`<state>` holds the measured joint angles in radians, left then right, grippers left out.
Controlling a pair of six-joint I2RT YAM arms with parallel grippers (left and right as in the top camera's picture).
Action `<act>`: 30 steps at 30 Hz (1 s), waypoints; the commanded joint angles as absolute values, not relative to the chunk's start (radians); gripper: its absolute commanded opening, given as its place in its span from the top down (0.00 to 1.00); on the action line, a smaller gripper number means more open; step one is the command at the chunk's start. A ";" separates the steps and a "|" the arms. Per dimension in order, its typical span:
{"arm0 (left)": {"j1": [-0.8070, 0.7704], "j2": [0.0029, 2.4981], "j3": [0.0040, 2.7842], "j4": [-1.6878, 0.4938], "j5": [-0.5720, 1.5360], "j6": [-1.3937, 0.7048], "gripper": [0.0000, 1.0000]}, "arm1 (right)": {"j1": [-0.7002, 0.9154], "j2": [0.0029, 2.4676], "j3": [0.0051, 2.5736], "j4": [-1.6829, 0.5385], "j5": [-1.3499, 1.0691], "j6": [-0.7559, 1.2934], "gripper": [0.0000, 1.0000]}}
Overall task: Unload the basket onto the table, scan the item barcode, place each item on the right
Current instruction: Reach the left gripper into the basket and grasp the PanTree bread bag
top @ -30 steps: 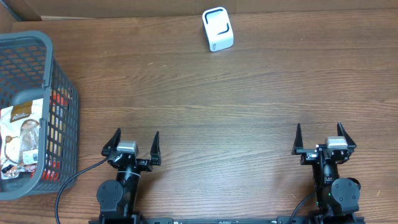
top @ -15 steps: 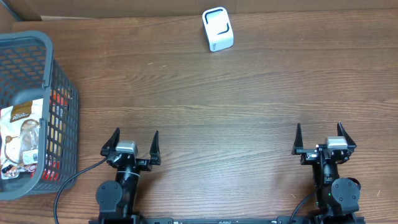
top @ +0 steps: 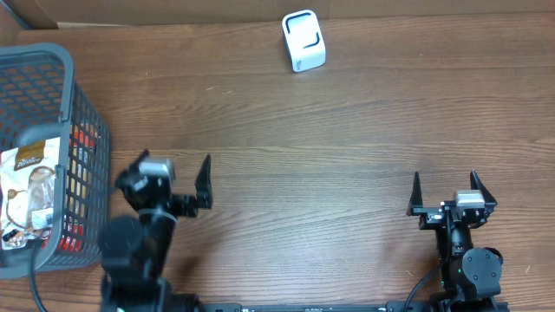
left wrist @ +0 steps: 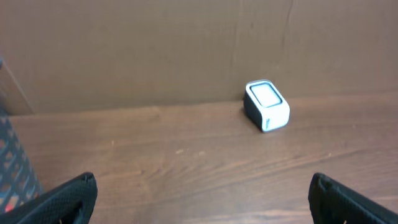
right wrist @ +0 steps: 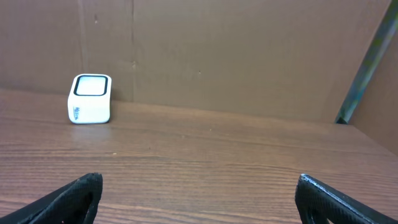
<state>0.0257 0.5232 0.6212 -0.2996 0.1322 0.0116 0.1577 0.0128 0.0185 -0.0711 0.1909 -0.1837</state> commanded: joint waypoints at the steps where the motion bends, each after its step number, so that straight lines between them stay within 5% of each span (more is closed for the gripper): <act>1: 0.020 0.688 0.853 -0.410 0.162 0.031 0.00 | 0.162 0.003 0.009 -0.064 0.201 -0.185 0.00; 14: 0.019 1.342 1.903 -1.116 0.162 0.094 0.00 | 0.162 0.003 0.009 -0.064 0.201 -0.184 0.00; 25: 0.038 1.411 1.973 -1.111 0.041 0.064 0.00 | 0.162 0.003 0.009 -0.064 0.201 -0.185 0.00; 30: 0.204 1.412 1.973 -1.171 -0.114 -0.185 0.00 | 0.162 0.003 0.009 -0.064 0.201 -0.184 0.00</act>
